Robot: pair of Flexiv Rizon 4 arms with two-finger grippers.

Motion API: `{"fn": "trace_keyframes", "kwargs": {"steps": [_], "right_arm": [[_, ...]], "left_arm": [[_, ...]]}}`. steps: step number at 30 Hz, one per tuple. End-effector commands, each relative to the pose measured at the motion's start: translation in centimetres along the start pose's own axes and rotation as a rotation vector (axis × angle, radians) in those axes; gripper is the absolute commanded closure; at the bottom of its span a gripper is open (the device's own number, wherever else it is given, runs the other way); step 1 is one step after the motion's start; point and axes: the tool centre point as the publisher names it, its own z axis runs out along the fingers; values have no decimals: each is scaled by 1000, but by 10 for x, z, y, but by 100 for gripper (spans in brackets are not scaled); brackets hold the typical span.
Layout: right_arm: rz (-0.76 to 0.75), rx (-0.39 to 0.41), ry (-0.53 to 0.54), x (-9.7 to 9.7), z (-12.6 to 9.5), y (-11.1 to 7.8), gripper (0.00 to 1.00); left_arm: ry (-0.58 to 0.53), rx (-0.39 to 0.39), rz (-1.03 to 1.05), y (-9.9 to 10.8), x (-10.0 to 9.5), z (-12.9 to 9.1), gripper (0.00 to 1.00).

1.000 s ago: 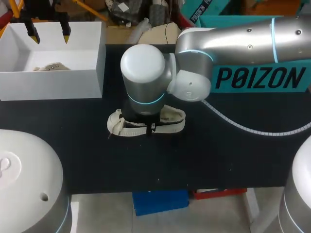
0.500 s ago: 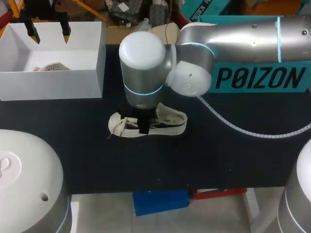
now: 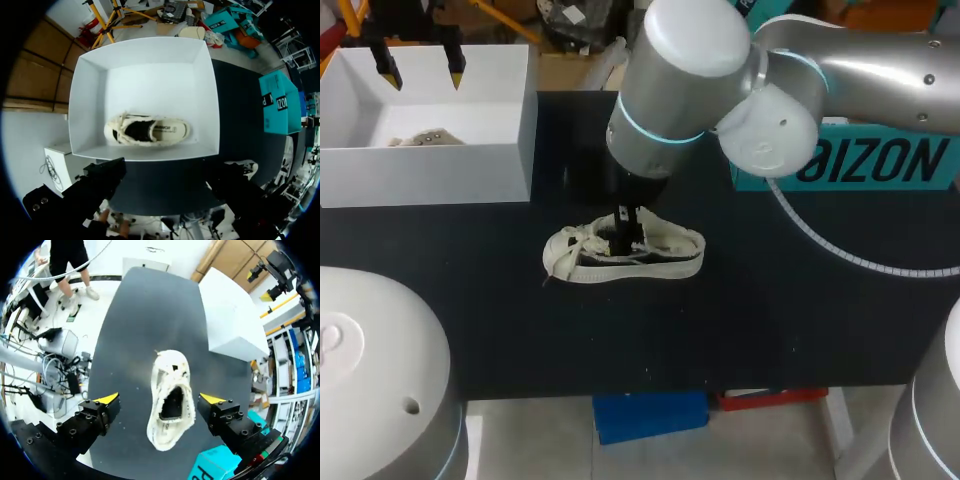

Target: Take the shoe out of the shoebox, open the shoe tongue, remove and reinsert the insole, then place the shoe into the shoebox

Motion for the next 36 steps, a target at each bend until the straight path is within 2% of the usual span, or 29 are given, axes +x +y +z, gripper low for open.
{"fn": "trace_keyframes", "kwargs": {"steps": [1, 34, 36], "right_arm": [[-49, -219, 12, 1, -4, -12, 0], [-49, -219, 12, 1, -4, -12, 0], [-33, -264, 8, 7, 0, -15, 0]], "left_arm": [[-2, -1, -1, 0, 0, 0, 0], [-2, -1, -1, 0, 0, 0, 0], [-2, -1, -1, 0, 0, 0, 0]]}}
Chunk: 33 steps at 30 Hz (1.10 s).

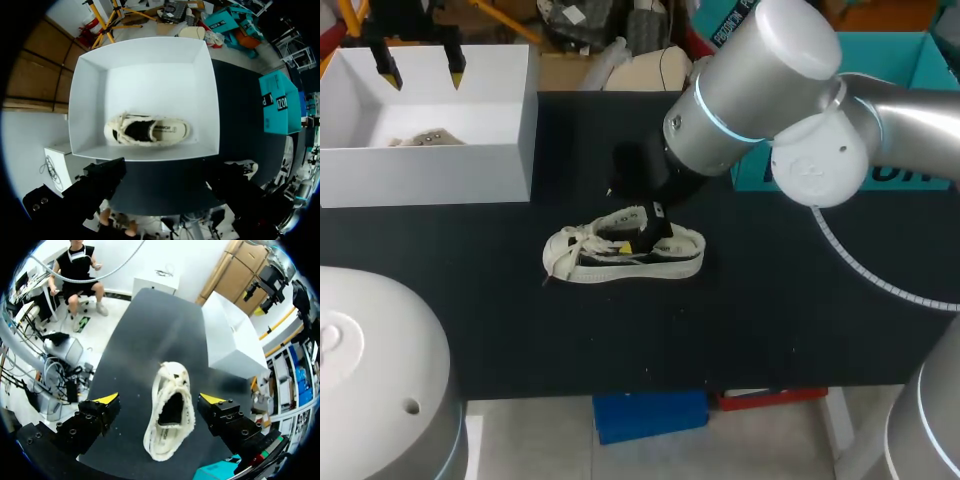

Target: Take the shoe out of the shoebox, open the shoe tongue, remove and reinsert the insole, then place the shoe into the shoebox

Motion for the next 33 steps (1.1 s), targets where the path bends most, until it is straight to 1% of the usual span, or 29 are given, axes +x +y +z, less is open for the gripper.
{"fn": "trace_keyframes", "kwargs": {"steps": [1, 4, 7, 15, 17, 22, 26, 33], "right_arm": [[23, -62, -19, 6, 4, -6, 0], [47, -91, -36, 8, 3, -13, 0], [58, -103, -49, 9, 0, -21, 0], [131, -133, -111, 17, -9, -51, 0], [143, -128, -115, 19, -11, -60, 0], [182, -144, -104, 21, -7, -79, 0], [224, -176, -98, 22, -1, -94, 0], [269, -217, -91, 18, 9, -116, 0]], "left_arm": [[-2, -1, -1, 0, 0, 0, 0], [-2, -1, -1, 0, 0, 0, 0], [-2, -1, -1, 0, 0, 0, 0], [-2, -1, -1, 0, 0, 0, 0], [-2, -1, -1, 0, 0, 0, 0], [-2, -1, -1, 0, 0, 0, 0], [-2, -1, -1, 0, 0, 0, 0], [-2, -1, -1, 0, 0, 0, 0]]}}
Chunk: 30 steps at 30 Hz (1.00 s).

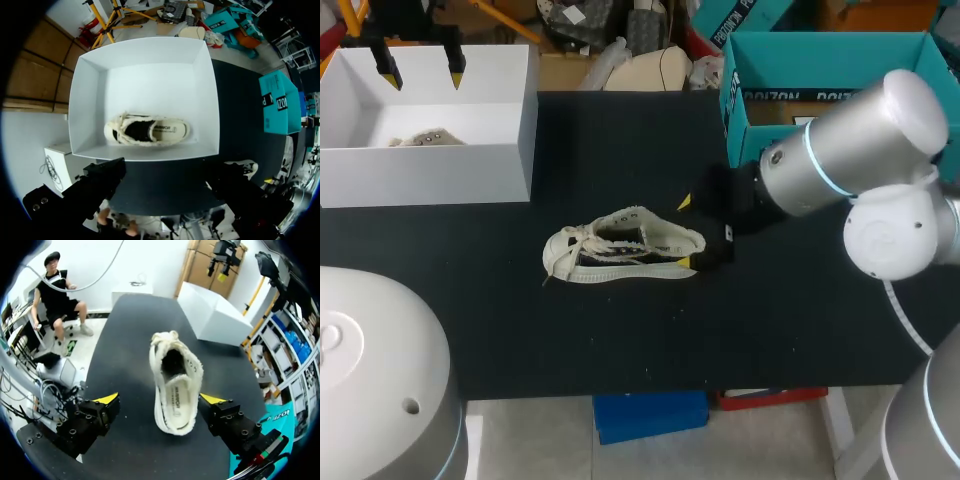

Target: Take the shoe out of the shoebox, open the shoe tongue, remove and reinsert the insole, then place the shoe into the shoebox

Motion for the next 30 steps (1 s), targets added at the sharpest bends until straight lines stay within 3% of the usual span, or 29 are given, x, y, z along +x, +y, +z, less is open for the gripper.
{"fn": "trace_keyframes", "kwargs": {"steps": [1, 18, 30], "right_arm": [[16, -81, 12, -6, 8, -14, 0], [91, -179, 49, -36, 35, -60, 0], [36, -246, 74, -51, 54, -73, 0]], "left_arm": [[-2, -1, -1, 0, 0, 0, 0], [-2, -1, -1, 0, 0, 0, 0], [-2, -1, -1, 0, 0, 0, 0]]}}
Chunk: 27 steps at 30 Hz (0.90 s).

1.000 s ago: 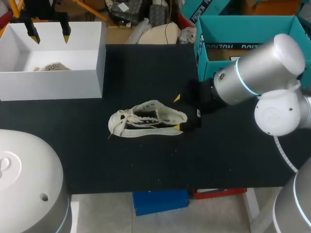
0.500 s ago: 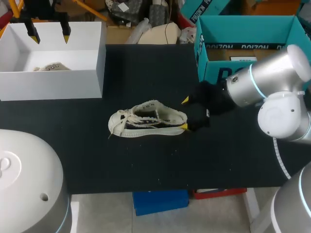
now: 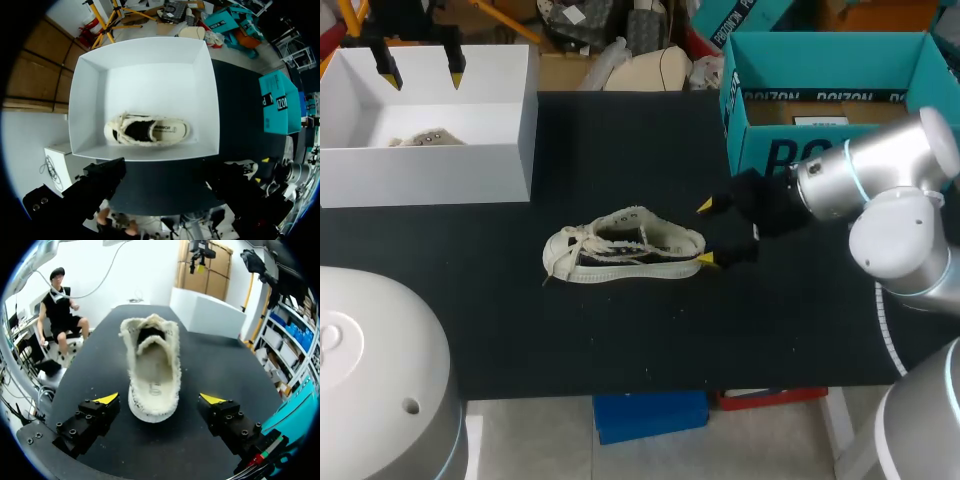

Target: Take the shoe out of the shoebox, open the shoe tongue, remove and reinsert the insole, then place the shoe into the shoebox

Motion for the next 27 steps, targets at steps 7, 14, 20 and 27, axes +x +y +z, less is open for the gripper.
{"fn": "trace_keyframes", "kwargs": {"steps": [7, 14, 20, 27], "right_arm": [[0, -71, 21, -4, 28, -9, 0], [21, -92, 21, 5, 42, -8, 0], [33, -106, 15, 5, 50, -9, 0], [35, -119, 23, 1, 60, -9, 0]], "left_arm": [[-2, -1, -1, 0, 0, 0, 0], [-2, -1, -1, 0, 0, 0, 0], [-2, -1, -1, 0, 0, 0, 0], [-2, -1, -1, 0, 0, 0, 0]]}}
